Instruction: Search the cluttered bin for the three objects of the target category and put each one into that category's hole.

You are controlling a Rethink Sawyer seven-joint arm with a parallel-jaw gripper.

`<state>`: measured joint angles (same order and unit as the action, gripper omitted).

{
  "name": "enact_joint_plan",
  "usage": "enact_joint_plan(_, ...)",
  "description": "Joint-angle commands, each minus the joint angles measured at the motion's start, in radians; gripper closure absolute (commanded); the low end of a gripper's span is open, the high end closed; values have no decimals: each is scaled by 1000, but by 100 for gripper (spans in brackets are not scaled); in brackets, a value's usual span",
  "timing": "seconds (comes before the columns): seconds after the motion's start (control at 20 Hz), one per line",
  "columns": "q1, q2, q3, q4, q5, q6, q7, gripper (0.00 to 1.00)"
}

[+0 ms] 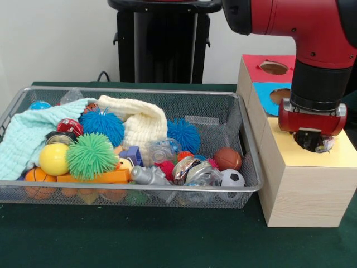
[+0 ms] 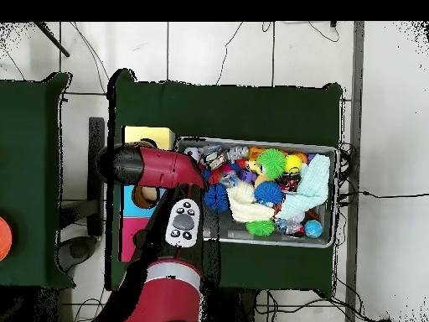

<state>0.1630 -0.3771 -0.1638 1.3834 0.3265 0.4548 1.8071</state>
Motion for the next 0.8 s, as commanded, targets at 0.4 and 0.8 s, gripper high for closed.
enact_joint_plan(0.4,32,-114,-4,40,-9,223,185,100)
enact_joint_plan(0.8,44,-163,-23,39,-5,264,194,100)
